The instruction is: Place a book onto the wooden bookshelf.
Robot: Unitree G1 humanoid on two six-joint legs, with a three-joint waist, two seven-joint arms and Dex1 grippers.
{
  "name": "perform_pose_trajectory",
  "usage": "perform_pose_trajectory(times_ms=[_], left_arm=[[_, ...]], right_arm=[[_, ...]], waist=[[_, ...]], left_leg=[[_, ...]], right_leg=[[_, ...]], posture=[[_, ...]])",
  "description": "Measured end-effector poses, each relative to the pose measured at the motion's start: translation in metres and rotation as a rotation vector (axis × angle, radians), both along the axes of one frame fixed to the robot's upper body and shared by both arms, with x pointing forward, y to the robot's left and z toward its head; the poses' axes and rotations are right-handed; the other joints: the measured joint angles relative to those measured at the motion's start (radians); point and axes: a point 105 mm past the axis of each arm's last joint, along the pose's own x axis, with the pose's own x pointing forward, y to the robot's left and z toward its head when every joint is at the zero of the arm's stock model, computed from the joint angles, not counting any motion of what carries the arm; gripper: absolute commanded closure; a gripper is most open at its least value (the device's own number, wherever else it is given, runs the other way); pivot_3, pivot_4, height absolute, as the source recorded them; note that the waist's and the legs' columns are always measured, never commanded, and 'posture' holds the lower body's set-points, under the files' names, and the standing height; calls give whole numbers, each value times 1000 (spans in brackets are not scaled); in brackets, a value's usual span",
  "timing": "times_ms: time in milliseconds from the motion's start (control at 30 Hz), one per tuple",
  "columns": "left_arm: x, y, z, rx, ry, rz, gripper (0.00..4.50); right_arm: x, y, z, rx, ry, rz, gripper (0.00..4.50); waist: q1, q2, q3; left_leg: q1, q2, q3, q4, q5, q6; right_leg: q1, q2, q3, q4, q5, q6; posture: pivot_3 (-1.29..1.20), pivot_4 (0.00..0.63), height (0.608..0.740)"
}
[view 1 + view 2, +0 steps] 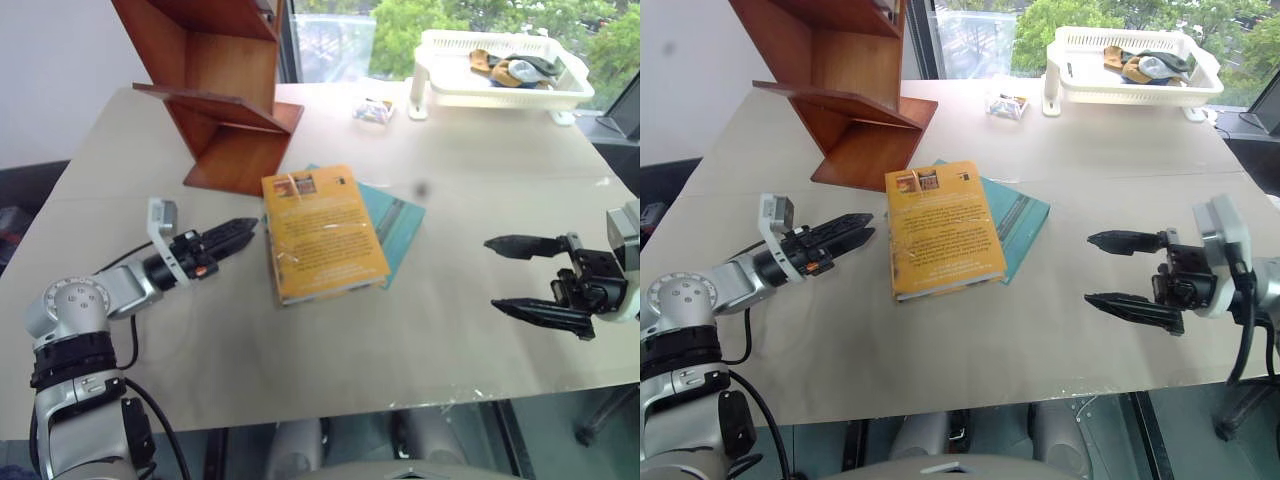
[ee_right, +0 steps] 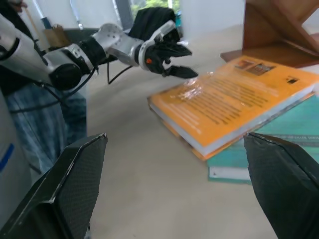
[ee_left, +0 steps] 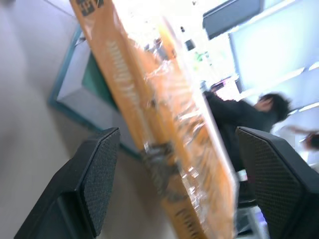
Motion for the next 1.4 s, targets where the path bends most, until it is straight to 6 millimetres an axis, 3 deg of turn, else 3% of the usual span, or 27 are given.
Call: perform_pose_trajectory(times_ms=[167,300,500,733,967,1033,1267,1400], left_arm=[[-5,-19,-15,-92,125,-100,558],[-1,-26,-16,-158,170,-132,558],[7,-42,-23,-209,236,-191,558],[16,-47,-21,-227,234,-214,558],[16,-47,-20,-247,216,-227,3502],[15,-47,-21,-250,216,-229,3943],[10,-47,-20,-244,191,-246,3971],[-5,-54,2,-176,61,-325,3971]], right_arm=[[4,-7,5,17,-10,-85,0],[6,-7,6,31,-5,-100,0],[1,-5,13,99,21,-63,0],[-9,-13,30,172,19,-7,0],[-7,-24,24,126,29,-45,0],[-6,-26,25,115,12,-58,0],[-4,-33,22,77,-5,-79,0],[-4,-41,21,67,-18,-109,0]], waist=[[0,-2,1],[1,-2,1],[2,-3,1],[3,-3,1],[3,-3,1],[2,-3,1],[2,-3,1],[2,-6,3]], left_leg=[[-1,0,-2,0,0,0],[-1,0,-2,0,0,0],[-1,0,-2,0,0,0],[-1,0,-2,0,0,0],[-1,0,-2,0,0,0],[-1,0,-2,0,0,0],[-2,0,-2,0,0,0],[-3,0,-3,0,1,-1]], right_leg=[[0,1,-1,0,0,0],[0,1,-2,0,0,0],[0,0,-2,0,0,0],[0,0,-2,-1,0,0],[0,0,-2,0,0,0],[0,0,-2,0,0,0],[0,0,-2,-1,0,0],[-1,0,-2,0,0,0]], posture=[[0,150,740],[0,150,740],[0,150,740],[0,150,740],[0,150,740],[0,150,740],[0,150,740],[0,150,740]])
